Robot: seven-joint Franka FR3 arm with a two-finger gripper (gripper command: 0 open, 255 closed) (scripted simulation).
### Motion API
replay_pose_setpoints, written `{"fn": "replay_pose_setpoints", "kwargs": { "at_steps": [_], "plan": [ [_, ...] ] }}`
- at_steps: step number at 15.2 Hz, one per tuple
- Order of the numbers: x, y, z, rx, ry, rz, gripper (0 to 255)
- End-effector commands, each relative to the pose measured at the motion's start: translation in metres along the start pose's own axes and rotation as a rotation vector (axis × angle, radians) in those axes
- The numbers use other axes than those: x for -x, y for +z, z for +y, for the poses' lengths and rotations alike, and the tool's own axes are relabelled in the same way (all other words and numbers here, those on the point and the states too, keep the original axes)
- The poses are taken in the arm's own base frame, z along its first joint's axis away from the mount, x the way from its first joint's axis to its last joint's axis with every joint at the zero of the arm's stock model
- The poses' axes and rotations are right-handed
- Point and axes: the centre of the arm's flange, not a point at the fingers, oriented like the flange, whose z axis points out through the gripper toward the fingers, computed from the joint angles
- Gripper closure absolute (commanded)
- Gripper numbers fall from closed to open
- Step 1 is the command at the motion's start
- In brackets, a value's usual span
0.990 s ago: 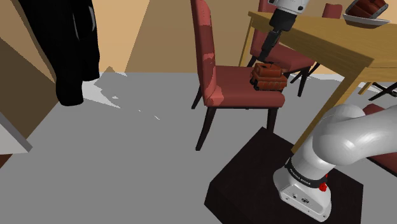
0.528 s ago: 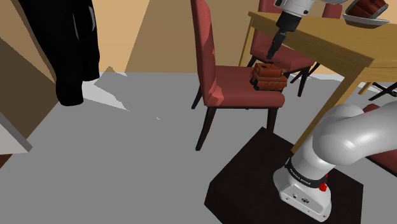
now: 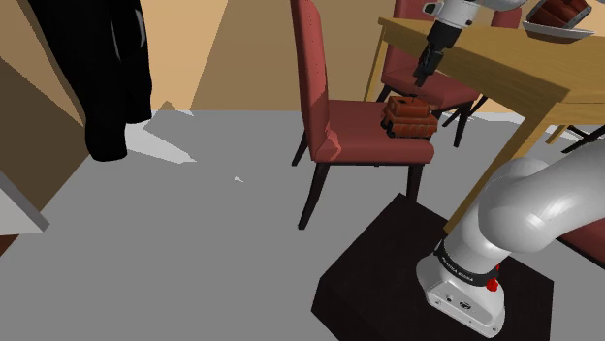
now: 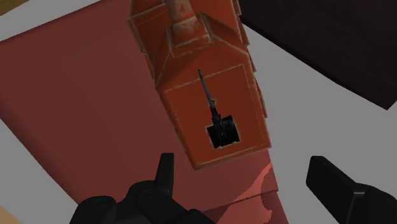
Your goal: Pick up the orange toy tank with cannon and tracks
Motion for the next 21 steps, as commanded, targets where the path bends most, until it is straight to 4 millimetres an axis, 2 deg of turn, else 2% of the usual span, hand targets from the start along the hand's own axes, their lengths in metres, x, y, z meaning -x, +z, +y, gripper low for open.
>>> {"fn": "replay_pose_setpoints", "kwargs": {
  "at_steps": [1, 7, 9, 10, 19, 21],
  "plan": [
    [0.002, 0.006, 0.006, 0.002, -0.012, 0.0, 0],
    [0.008, 0.04, 0.007, 0.002, -0.012, 0.0, 0],
    [0.008, 0.04, 0.007, 0.002, -0.012, 0.0, 0],
    [0.008, 0.041, 0.007, 0.002, -0.012, 0.0, 255],
    [0.008, 0.04, 0.007, 0.002, -0.012, 0.0, 255],
    [0.006, 0.03, 0.006, 0.002, -0.012, 0.0, 255]
  ]
}}
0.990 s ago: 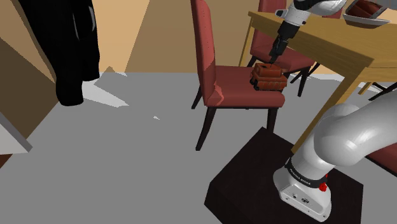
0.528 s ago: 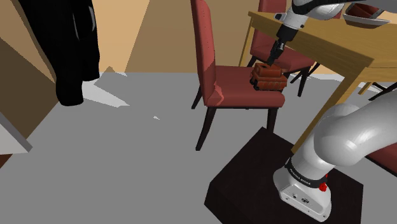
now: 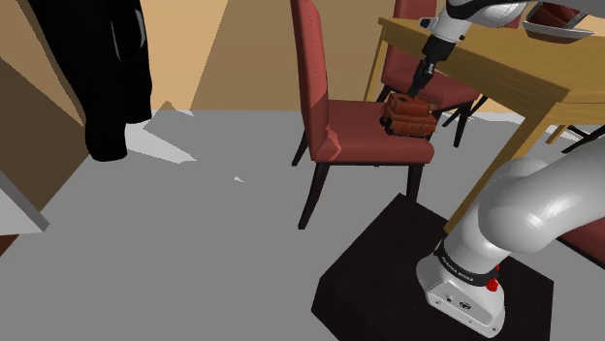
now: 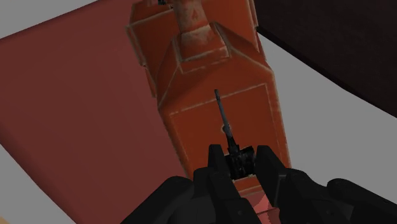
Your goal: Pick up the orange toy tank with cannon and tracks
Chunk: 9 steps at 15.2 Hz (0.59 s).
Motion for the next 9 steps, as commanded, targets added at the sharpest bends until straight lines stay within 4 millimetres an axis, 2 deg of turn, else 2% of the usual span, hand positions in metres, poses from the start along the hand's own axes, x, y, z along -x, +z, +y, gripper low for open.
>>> {"fn": "replay_pose_setpoints", "kwargs": {
  "at_steps": [1, 9],
  "plan": [
    [-0.002, -0.01, 0.0, 0.001, 0.0, 0.001, 255],
    [-0.009, -0.051, 0.0, 0.001, 0.0, 0.001, 255]
  ]
}}
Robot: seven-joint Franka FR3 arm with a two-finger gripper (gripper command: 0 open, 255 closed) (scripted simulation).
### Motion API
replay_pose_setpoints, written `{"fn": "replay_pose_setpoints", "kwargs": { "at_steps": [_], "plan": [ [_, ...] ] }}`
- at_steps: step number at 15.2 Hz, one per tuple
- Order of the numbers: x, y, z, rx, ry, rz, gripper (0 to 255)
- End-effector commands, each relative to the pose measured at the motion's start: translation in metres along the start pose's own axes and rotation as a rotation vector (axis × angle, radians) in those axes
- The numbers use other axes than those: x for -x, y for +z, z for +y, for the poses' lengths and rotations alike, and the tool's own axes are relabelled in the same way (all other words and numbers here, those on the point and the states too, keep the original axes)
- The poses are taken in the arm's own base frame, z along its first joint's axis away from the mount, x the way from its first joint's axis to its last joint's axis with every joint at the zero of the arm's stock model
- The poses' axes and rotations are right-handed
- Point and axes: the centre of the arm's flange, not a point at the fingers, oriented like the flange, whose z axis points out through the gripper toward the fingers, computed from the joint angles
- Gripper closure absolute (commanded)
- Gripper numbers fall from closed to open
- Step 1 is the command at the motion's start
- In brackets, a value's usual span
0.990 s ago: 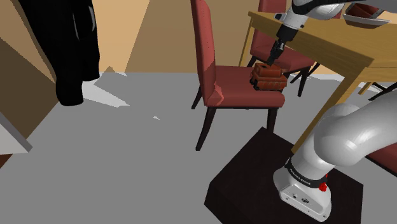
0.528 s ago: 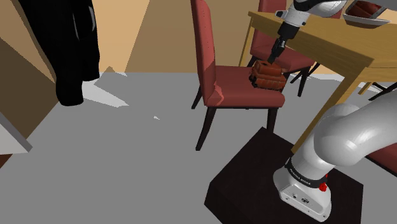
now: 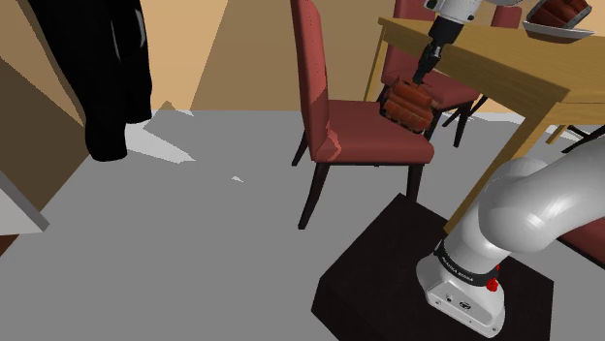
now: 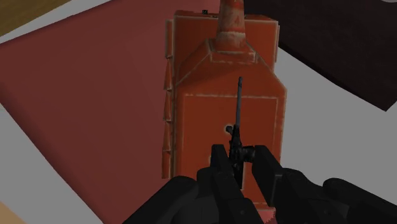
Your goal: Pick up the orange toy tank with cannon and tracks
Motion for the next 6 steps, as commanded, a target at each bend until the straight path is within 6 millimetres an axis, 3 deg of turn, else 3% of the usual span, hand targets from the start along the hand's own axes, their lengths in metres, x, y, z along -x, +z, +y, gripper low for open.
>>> {"fn": "replay_pose_setpoints", "kwargs": {
  "at_steps": [1, 6],
  "plan": [
    [-0.002, -0.012, -0.001, 0.002, 0.0, 0.001, 255],
    [-0.004, -0.028, -0.001, 0.002, 0.0, 0.001, 255]
  ]
}}
